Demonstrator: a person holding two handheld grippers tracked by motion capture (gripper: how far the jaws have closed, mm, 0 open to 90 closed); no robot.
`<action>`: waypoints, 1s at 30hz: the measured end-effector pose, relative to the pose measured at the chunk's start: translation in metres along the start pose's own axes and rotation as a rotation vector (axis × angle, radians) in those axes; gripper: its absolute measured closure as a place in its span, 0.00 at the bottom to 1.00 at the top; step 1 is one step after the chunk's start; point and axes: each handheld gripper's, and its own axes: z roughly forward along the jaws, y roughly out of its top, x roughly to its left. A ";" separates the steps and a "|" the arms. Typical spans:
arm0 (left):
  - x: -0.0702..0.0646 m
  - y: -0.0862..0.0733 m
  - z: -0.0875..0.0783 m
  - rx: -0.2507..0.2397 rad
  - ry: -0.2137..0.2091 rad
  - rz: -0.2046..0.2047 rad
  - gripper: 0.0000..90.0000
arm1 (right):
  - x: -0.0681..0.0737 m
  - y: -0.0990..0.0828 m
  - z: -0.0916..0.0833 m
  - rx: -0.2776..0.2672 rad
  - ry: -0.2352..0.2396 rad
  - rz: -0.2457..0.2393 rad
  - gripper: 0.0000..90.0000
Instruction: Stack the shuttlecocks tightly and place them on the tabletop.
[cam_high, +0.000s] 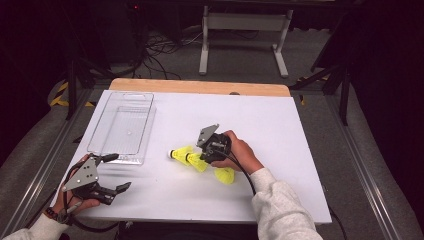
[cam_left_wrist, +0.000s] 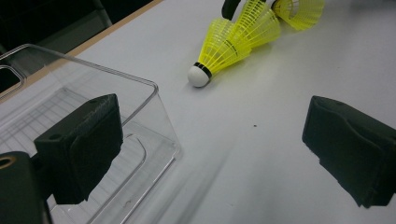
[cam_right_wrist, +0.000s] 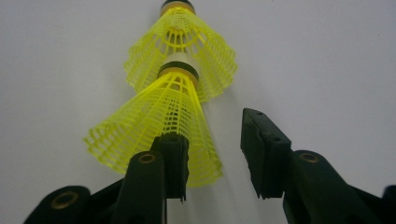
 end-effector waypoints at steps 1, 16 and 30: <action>0.000 0.000 0.000 0.000 -0.001 0.000 0.07 | 0.000 0.000 -0.001 0.002 -0.008 -0.003 0.69; 0.000 0.000 0.001 0.005 -0.001 0.001 0.07 | 0.010 0.002 -0.008 0.051 -0.045 -0.138 1.00; 0.000 0.000 0.001 0.002 -0.005 0.000 0.07 | 0.016 0.011 -0.006 0.001 -0.064 -0.209 1.00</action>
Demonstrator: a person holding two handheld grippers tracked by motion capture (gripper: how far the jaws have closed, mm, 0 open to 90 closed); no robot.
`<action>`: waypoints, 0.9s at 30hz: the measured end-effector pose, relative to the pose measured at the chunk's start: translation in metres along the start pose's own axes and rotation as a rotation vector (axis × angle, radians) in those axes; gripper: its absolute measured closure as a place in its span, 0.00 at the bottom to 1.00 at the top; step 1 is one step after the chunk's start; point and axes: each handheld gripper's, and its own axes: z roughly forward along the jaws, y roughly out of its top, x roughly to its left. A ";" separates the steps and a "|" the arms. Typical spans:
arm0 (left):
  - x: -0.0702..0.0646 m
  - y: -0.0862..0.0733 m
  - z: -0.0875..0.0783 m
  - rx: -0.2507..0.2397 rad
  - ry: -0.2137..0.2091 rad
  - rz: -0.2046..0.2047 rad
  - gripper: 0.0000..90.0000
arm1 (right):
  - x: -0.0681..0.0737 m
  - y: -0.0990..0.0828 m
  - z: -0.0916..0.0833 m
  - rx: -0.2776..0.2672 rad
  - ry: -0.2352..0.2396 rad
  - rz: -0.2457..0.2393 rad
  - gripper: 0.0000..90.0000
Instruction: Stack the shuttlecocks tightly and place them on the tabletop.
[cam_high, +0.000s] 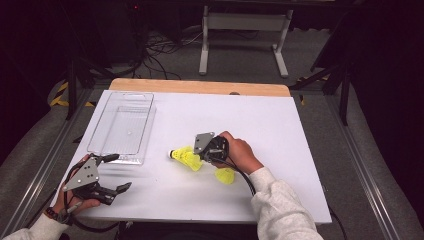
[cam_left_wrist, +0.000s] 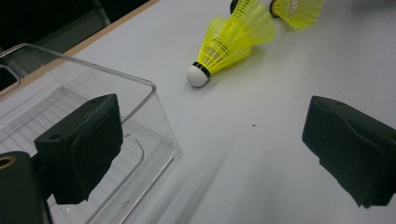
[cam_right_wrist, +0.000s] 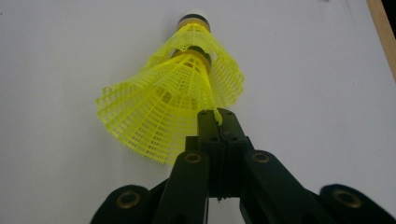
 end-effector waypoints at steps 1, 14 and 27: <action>0.000 0.000 0.000 0.000 0.000 0.002 0.07 | 0.000 0.000 0.001 -0.003 0.005 -0.004 1.00; 0.000 0.000 0.000 0.000 -0.006 0.005 0.07 | 0.000 0.005 0.013 -0.001 -0.020 0.021 0.84; 0.000 0.000 0.000 -0.006 -0.007 0.003 0.07 | -0.004 -0.004 0.002 -0.036 -0.054 0.145 0.62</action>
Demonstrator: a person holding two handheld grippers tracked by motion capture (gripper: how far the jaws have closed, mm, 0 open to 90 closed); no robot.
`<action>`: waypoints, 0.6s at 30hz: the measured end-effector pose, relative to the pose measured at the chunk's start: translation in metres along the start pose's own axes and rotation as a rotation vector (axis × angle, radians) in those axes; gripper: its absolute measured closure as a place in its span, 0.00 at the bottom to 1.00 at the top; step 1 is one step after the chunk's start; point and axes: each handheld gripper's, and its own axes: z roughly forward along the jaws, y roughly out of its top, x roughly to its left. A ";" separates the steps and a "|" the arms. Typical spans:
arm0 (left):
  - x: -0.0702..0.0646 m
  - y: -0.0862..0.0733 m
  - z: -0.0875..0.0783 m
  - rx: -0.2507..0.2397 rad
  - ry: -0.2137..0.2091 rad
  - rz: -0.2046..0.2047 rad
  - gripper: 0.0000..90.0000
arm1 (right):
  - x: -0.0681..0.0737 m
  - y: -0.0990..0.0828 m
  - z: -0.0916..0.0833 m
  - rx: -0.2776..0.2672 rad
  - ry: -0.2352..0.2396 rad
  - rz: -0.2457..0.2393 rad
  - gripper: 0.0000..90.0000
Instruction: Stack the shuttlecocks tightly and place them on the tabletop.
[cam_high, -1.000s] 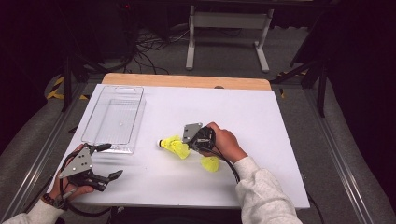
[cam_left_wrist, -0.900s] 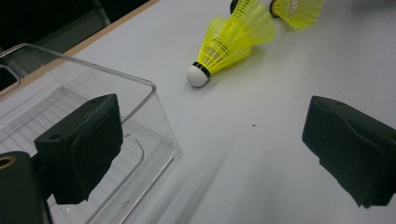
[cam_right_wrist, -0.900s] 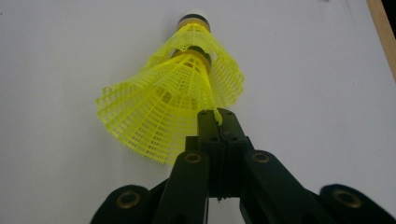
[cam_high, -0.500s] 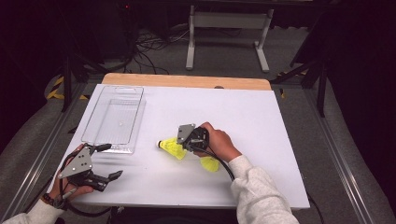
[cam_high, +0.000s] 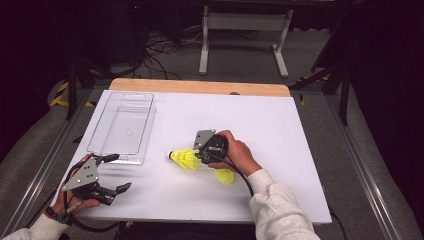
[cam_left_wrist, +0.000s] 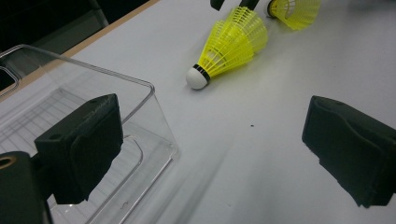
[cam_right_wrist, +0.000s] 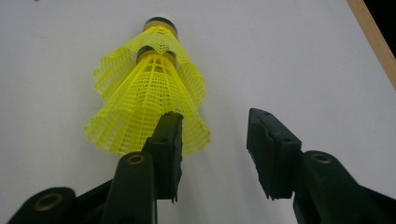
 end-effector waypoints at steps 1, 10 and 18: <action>0.000 0.000 0.000 -0.001 0.000 0.000 0.07 | -0.001 -0.001 -0.003 -0.010 0.002 0.014 0.62; 0.000 0.000 -0.001 0.003 -0.002 0.001 0.07 | 0.014 -0.011 -0.032 -0.026 0.090 0.060 0.92; 0.000 0.000 -0.001 0.003 -0.005 0.003 0.07 | 0.032 0.002 -0.021 0.061 0.154 0.077 0.74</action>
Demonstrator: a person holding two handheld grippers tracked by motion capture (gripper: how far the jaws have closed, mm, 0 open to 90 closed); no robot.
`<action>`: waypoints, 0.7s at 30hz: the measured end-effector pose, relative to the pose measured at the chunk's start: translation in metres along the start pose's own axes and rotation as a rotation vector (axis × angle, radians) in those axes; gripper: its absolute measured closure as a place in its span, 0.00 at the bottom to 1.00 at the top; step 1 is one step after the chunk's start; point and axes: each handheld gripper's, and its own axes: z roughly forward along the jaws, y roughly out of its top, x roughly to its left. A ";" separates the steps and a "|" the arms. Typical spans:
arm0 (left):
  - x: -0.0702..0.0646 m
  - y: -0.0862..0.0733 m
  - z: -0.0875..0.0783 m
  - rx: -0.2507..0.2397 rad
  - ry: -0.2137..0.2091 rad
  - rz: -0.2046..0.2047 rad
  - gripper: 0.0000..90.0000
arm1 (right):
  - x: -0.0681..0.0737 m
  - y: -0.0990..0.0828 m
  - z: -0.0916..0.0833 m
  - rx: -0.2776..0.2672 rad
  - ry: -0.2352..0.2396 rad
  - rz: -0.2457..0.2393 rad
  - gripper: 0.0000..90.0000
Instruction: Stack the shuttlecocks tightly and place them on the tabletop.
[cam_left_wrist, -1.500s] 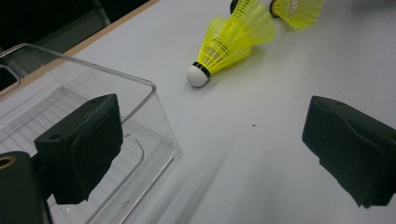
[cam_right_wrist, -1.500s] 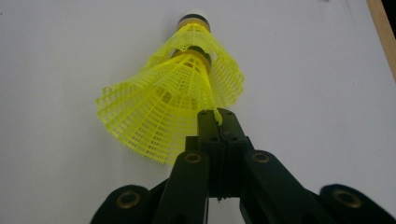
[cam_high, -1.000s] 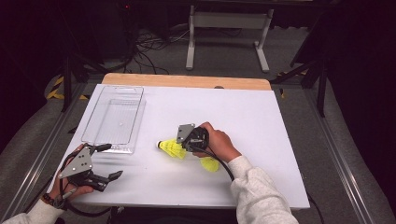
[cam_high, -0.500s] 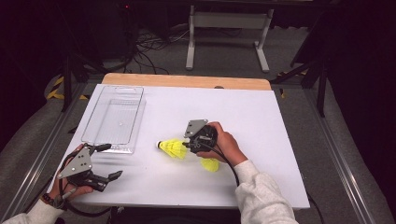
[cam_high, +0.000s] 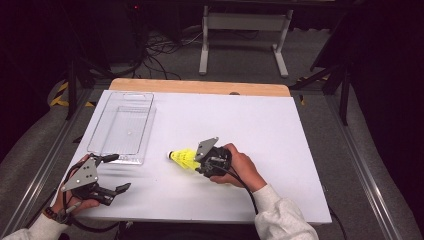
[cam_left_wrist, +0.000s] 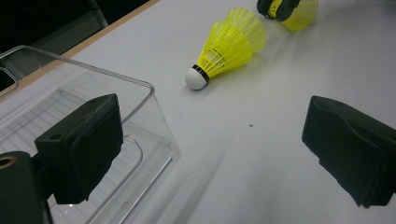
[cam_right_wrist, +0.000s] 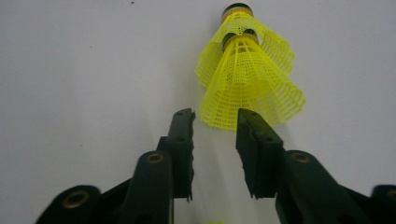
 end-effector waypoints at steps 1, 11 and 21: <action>0.000 0.000 0.000 -0.001 -0.003 0.000 0.07 | -0.001 0.002 0.003 0.009 0.005 0.009 0.73; 0.000 0.000 0.001 0.008 -0.007 0.004 0.07 | -0.003 0.014 0.014 0.032 0.031 0.101 0.81; 0.000 0.000 0.001 0.000 -0.017 -0.002 0.07 | 0.001 0.019 0.018 0.015 -0.043 0.086 1.00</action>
